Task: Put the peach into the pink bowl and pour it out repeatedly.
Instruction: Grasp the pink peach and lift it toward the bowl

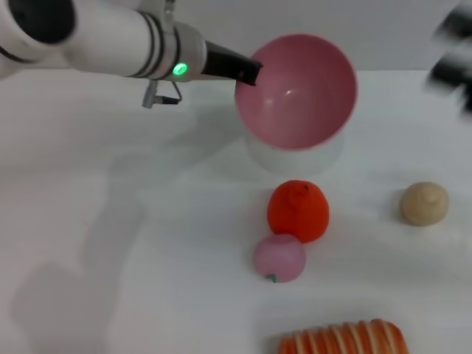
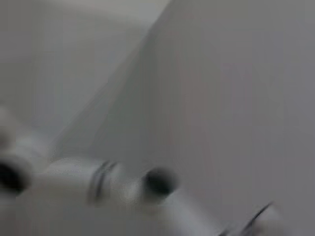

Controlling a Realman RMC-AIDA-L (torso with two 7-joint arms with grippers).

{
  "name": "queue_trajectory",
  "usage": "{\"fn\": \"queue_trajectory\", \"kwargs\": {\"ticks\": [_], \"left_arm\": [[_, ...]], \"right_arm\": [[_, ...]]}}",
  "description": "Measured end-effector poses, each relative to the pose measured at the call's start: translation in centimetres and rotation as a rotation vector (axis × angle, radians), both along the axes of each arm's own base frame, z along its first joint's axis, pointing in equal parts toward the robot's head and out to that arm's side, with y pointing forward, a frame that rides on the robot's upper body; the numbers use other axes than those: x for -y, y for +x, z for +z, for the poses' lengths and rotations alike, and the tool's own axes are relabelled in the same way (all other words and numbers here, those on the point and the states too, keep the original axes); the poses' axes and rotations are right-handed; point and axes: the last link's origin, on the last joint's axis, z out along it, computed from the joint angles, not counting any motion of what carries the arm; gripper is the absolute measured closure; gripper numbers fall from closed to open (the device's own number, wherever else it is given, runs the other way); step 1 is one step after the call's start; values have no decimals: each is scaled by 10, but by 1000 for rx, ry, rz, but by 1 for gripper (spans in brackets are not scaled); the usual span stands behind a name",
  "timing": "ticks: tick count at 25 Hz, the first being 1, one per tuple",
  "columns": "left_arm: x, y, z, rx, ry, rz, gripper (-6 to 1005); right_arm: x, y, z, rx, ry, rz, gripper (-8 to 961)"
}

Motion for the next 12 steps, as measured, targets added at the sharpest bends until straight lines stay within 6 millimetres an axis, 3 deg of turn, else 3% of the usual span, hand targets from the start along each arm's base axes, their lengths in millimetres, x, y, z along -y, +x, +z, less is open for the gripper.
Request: {"fn": "queue_trajectory", "kwargs": {"ticks": [5, 12], "left_arm": [[-2, -15, 17, 81, -36, 36, 953], [-3, -28, 25, 89, -12, 66, 953]], "right_arm": [[-7, -36, -32, 375, -296, -24, 530], [-27, -53, -82, 710, -469, -135, 533]]}}
